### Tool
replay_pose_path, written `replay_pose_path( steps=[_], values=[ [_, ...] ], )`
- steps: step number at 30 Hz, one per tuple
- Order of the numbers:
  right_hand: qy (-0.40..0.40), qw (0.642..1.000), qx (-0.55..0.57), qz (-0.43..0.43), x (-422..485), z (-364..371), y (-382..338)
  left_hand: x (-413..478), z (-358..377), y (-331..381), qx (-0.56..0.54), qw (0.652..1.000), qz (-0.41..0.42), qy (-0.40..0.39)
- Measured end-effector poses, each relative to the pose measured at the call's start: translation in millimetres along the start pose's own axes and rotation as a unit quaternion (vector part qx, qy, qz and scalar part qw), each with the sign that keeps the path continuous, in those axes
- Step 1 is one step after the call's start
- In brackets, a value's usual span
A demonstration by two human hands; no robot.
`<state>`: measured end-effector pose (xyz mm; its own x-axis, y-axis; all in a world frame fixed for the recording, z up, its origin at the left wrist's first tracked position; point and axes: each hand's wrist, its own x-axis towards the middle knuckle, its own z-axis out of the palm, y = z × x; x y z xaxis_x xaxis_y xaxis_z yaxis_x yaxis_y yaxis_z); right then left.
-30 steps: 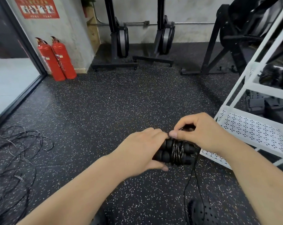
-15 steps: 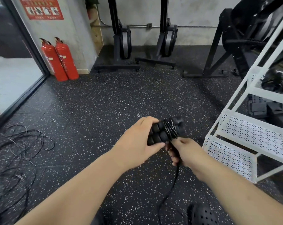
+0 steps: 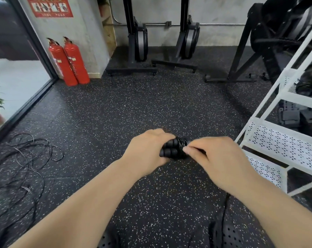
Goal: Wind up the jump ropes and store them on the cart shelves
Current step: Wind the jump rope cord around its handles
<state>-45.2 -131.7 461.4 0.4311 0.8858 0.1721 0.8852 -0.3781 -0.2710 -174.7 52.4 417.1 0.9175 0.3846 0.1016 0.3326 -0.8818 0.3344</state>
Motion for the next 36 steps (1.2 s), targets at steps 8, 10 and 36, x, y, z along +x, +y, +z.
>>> replay_pose_path(
  steps=[8,10,36],
  values=[
    [-0.064,0.96,0.263,0.069,14,-15,44,-12,-9,23,-0.068,0.984,0.134,-0.092],
    [-0.065,0.946,0.311,0.063,12,-16,44,-17,-14,27,-0.101,0.981,0.131,-0.104],
    [-0.168,0.981,0.048,0.089,-17,48,-19,3,1,-12,-0.071,0.993,-0.09,0.04]
  ],
)
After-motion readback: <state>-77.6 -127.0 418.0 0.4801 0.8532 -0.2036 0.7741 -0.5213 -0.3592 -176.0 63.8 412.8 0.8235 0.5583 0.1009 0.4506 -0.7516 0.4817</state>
